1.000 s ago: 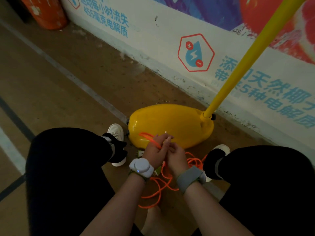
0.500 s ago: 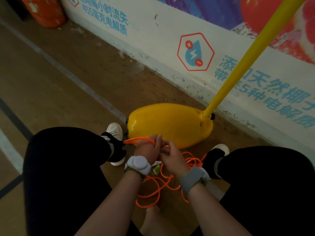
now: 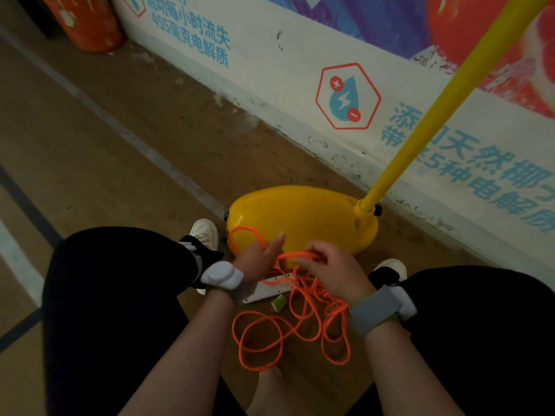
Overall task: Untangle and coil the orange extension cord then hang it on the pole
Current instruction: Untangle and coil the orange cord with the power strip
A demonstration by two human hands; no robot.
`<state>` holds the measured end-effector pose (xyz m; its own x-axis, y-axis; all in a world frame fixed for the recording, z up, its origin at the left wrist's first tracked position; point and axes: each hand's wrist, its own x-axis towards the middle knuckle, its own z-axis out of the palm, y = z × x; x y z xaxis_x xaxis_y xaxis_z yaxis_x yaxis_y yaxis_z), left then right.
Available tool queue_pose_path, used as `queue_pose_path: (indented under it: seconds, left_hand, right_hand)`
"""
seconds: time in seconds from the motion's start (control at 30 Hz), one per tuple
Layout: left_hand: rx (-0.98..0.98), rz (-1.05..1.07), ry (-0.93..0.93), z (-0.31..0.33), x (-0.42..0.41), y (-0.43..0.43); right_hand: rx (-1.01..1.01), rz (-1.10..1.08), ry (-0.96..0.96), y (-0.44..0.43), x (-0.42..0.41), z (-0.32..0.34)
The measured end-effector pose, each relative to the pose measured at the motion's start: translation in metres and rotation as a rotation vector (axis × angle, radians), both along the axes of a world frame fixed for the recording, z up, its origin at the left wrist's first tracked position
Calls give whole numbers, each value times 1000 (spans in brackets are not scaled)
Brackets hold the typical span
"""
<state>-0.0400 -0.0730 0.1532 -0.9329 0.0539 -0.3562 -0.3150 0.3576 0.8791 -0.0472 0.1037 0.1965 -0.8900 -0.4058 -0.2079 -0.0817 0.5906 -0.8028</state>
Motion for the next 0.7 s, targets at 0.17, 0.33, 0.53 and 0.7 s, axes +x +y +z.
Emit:
queue_pose_path:
  seconds: [0.17,0.33,0.53,0.7]
  left_hand:
    - [456,-359,-161,15,19,30]
    - [959,-562,-275,21,19,43]
    - [865,-364,-316,15,21,27]
    - [674,-48,-272,14,11,20]
  right_hand:
    - [-373,-58,-90,-3,-12,7]
    - [-451,-57,-409,-6,-11,-24]
    - [-501,-382,-443,-11,-5,-36]
    - [-557,-511,-526,-4,-9,-31]
